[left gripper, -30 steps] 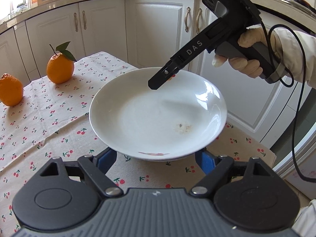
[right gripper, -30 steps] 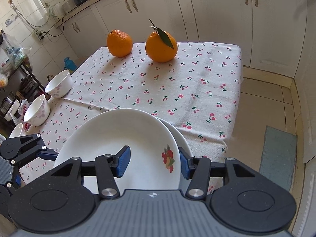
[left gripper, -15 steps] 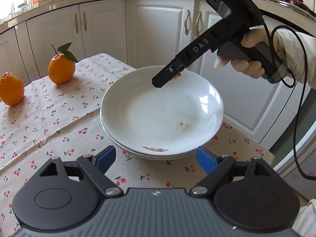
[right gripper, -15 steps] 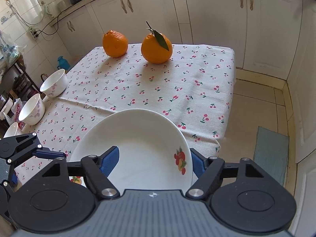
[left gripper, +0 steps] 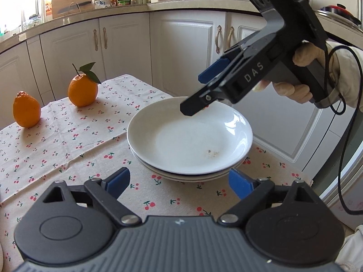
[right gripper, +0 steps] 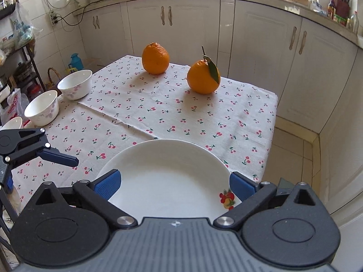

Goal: Organize plates and bowls
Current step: 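Open the right gripper and pull it back from the stack, then move the right gripper to a white bowl and grasp its rim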

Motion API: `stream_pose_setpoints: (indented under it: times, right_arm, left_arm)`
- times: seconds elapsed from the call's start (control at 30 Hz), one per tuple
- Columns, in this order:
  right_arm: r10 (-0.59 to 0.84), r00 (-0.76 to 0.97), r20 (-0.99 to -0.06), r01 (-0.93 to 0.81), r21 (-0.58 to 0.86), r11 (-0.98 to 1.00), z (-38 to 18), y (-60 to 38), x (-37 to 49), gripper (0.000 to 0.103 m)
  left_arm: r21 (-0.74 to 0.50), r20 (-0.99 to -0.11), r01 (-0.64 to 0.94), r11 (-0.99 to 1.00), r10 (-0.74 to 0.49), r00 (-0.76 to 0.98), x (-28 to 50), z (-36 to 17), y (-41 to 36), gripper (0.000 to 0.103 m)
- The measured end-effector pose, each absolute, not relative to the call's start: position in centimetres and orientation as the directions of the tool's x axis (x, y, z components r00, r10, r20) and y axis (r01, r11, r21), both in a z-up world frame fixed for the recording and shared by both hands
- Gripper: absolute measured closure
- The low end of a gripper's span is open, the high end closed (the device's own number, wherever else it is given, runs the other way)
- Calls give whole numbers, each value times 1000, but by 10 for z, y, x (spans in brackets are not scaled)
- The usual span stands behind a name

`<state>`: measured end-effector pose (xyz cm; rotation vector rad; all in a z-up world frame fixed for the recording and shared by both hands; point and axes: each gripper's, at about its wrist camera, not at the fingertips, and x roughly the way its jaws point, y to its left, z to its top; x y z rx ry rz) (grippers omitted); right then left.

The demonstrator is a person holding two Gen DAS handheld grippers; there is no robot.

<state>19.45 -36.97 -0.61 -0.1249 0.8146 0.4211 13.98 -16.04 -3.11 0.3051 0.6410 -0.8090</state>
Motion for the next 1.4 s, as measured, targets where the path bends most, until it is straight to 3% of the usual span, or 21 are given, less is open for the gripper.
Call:
stream_pose_setpoints:
  times: [0.53,0.87,1.4]
  right_arm:
    - [249,739,-626,-325,-8,946,-11,-280,132,0]
    - [311,722,-618,-435,-57,899,-10,-203,116,0]
    - [533,575,-621,-665,24,746,1,-93,130,0]
  left_arm:
    - [66,-601,643,763,-484,636,100,-25,-88,9]
    - [93,-588,556,826,-405,700,62,-16,-16,9]
    - [162,-580,391,906,-232,781,32,-13,95,9]
